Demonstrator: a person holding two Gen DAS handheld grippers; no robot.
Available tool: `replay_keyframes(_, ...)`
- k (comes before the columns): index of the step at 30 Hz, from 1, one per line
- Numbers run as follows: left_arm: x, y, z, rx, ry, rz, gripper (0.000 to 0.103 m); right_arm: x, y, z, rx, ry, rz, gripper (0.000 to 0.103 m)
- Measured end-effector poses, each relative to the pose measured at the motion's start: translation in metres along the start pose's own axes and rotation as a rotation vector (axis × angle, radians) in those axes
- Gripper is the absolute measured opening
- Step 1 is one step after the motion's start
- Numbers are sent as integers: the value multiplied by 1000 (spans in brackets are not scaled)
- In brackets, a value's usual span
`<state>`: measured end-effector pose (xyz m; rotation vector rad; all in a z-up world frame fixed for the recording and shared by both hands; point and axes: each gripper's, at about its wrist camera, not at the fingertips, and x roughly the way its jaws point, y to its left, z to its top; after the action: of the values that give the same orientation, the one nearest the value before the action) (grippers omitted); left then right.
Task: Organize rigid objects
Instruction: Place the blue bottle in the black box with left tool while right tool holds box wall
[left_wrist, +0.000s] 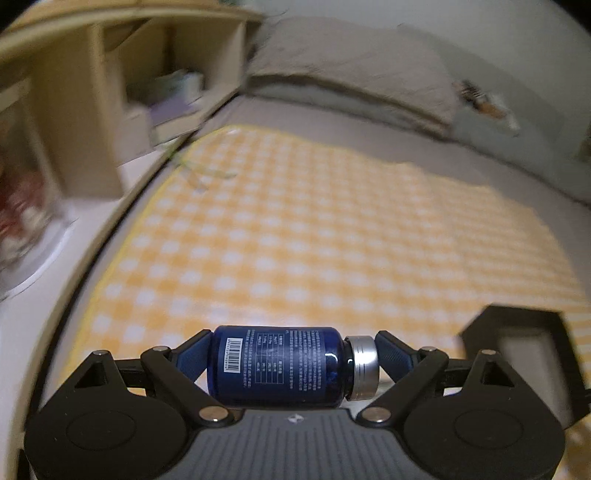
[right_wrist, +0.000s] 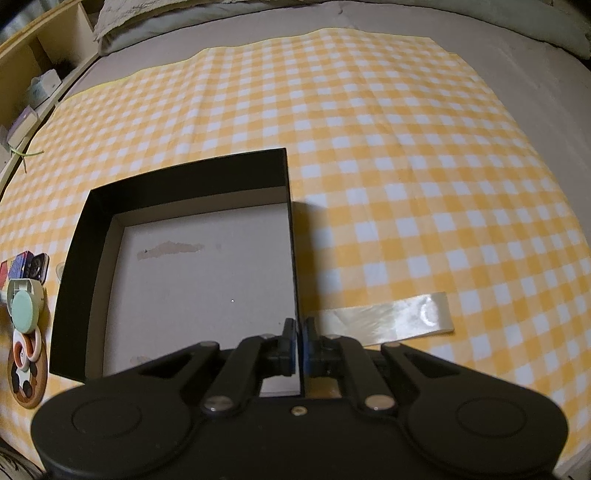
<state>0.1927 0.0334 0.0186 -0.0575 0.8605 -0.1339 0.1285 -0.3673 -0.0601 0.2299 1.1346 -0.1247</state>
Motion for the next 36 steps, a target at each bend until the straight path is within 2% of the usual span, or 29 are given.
replay_keyframes(6,-2,-75,12,42,7,-168,92,1,0,4,-8,8,3,4)
replay_keyframes(9,2,-109,11,63,26,-227,92,1,-1,5,-2,10,14,4)
replay_keyframes(14,24,-163,8,50,117,-320,92,0,-2,1,0,7,21,4)
replay_keyframes(18,42,-206,-2,97,158,-323,92,-2,0,-3,-11,0,18,4)
replay_keyframes(23,73,-246,-13,133,235,-304,92,-4,0,-5,1,0,26,4)
replay_keyframes(27,91,-271,-22,142,262,-292,92,-6,1,-8,-14,-4,23,4)
replay_keyframes(36,122,-296,-21,93,218,-291,92,-7,3,-6,-13,6,15,4)
